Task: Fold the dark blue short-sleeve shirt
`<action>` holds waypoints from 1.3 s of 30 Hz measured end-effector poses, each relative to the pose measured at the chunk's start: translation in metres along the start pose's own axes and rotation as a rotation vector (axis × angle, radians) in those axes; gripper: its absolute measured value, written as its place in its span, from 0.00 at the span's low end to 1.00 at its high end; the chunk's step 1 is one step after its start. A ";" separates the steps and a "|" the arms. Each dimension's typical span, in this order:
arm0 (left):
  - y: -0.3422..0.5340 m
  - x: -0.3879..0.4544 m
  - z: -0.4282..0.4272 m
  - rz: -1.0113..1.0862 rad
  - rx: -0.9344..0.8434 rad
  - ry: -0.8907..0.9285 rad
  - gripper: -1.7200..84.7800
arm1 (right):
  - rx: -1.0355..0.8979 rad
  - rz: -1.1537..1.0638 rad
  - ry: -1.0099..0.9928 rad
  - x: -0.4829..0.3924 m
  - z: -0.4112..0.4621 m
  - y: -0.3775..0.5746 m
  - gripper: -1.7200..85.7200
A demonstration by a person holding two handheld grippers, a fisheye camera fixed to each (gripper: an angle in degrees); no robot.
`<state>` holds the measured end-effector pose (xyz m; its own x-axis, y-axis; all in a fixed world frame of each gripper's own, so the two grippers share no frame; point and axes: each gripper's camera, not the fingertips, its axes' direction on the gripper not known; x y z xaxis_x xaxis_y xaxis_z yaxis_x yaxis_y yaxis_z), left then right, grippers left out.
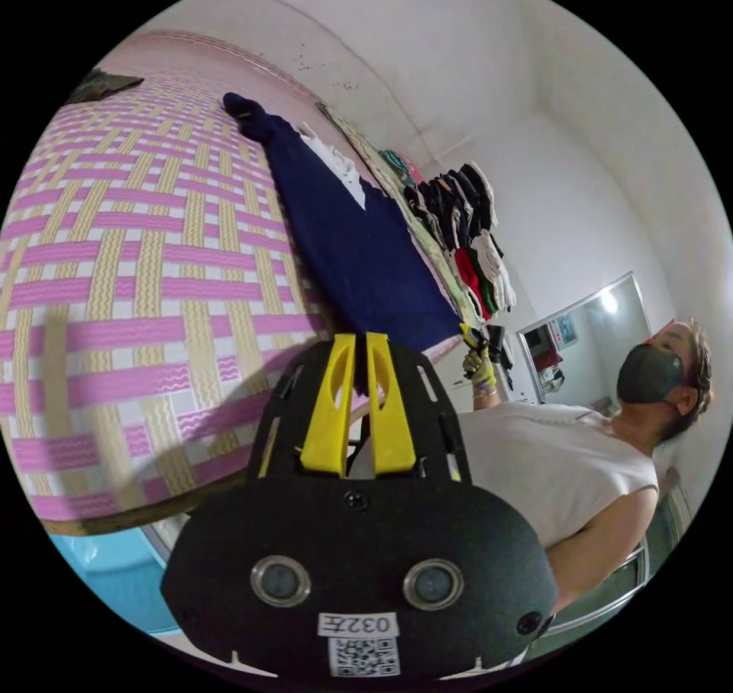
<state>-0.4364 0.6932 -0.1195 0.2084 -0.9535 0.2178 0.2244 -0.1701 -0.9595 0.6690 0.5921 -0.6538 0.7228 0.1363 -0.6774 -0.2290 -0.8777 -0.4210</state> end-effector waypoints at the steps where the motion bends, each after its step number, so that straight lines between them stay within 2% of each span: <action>1: -0.001 -0.001 -0.001 -0.006 0.009 0.019 0.05 | 0.010 0.011 -0.013 0.001 -0.002 -0.001 0.09; 4: -0.008 0.004 -0.006 0.001 0.035 0.054 0.08 | 0.054 0.066 -0.089 0.002 -0.013 -0.011 0.13; 7: -0.020 0.019 -0.001 0.022 0.017 -0.002 0.09 | 0.044 0.073 -0.032 -0.013 -0.012 -0.025 0.12; 14: -0.056 0.074 0.032 0.123 -0.091 -0.233 0.08 | -0.108 -0.080 0.260 -0.102 0.042 -0.062 0.11; 18: -0.068 0.083 0.043 0.107 -0.084 -0.305 0.02 | -0.148 -0.153 0.434 -0.142 0.069 -0.070 0.06; 23: -0.060 0.093 0.035 0.110 -0.057 -0.288 0.01 | -0.125 -0.123 0.391 -0.158 0.053 -0.069 0.02; 26: -0.051 0.104 0.027 0.129 -0.049 -0.218 0.01 | -0.132 -0.105 0.366 -0.170 0.038 -0.065 0.01; 31: -0.050 0.118 0.021 0.146 -0.110 -0.202 0.03 | -0.194 -0.085 0.326 -0.190 0.019 -0.070 0.03; 32: -0.057 0.119 0.017 0.152 -0.121 -0.208 0.05 | -0.200 -0.092 0.329 -0.195 0.017 -0.077 0.06; 36: -0.126 0.122 -0.015 0.157 0.025 -0.270 0.10 | -0.083 -0.181 0.407 -0.213 0.011 -0.138 0.08; 39: -0.200 0.086 -0.026 0.027 0.155 -0.276 0.11 | -0.078 -0.221 0.449 -0.210 0.043 -0.208 0.08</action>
<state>-0.4884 0.6392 0.0864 0.4623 -0.8497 0.2535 0.3535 -0.0856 -0.9315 0.5372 0.7664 -0.4500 0.9615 0.1270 -0.2438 -0.0017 -0.8843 -0.4669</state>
